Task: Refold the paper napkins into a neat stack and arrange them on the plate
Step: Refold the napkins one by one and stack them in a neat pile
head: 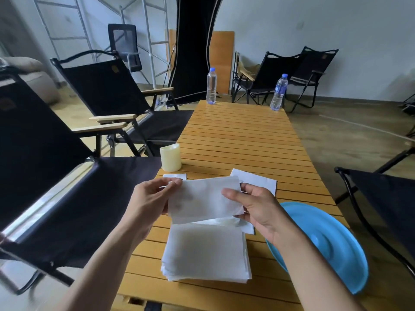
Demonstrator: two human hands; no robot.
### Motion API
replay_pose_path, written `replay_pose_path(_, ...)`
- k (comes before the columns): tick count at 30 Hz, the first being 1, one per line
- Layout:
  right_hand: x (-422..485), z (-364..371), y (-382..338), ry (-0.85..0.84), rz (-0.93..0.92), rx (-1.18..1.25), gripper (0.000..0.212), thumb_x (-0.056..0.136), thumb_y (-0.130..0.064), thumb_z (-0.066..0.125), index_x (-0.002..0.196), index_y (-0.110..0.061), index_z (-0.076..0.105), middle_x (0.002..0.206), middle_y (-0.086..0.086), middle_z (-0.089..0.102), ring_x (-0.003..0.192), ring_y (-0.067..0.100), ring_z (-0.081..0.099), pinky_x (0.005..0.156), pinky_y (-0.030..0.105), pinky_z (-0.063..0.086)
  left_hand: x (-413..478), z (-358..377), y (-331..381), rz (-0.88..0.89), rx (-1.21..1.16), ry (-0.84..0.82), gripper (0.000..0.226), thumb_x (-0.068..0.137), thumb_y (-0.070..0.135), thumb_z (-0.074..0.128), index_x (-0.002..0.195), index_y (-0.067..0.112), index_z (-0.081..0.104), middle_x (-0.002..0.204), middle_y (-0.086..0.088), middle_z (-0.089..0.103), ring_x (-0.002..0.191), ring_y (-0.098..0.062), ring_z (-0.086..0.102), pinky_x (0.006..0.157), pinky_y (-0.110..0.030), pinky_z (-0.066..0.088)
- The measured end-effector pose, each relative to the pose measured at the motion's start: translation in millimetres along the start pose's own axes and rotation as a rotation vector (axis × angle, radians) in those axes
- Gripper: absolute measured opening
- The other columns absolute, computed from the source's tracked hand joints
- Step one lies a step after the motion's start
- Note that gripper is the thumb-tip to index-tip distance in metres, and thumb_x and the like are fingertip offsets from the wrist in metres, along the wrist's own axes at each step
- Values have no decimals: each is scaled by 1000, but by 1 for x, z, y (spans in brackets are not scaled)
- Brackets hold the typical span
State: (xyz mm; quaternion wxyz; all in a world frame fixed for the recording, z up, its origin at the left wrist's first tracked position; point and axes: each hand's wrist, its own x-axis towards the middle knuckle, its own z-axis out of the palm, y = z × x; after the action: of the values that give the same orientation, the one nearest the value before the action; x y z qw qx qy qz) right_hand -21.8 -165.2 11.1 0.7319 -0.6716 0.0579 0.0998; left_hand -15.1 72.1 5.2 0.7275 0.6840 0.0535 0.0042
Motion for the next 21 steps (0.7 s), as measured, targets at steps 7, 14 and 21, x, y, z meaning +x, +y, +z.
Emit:
replay_pose_path(7, 0, 2, -5, 22, 1, -50, 16, 88, -24, 75, 99, -13, 76, 96, 7, 79, 84, 22, 74, 81, 36, 58, -10, -12, 3, 90, 119, 46, 45, 71, 60, 73, 86, 17, 80, 89, -20, 75, 73, -21, 69, 74, -48, 58)
replay_pose_path(14, -12, -19, -12, -70, 105, -246, 20, 81, -17, 81, 97, -8, 73, 86, 9, 76, 69, 18, 68, 61, 31, 57, -22, -12, -3, -80, 155, -83, 47, 66, 51, 78, 98, 16, 80, 87, -9, 79, 72, -20, 76, 56, -31, 60)
replay_pose_path(21, -23, -29, -2, -147, 272, -374, 27, 79, -8, 83, 96, -5, 64, 68, 6, 73, 57, 19, 70, 48, 24, 54, -25, -32, -7, -247, 267, -203, 64, 53, 26, 91, 113, 16, 70, 91, -8, 79, 82, -19, 77, 58, -28, 60)
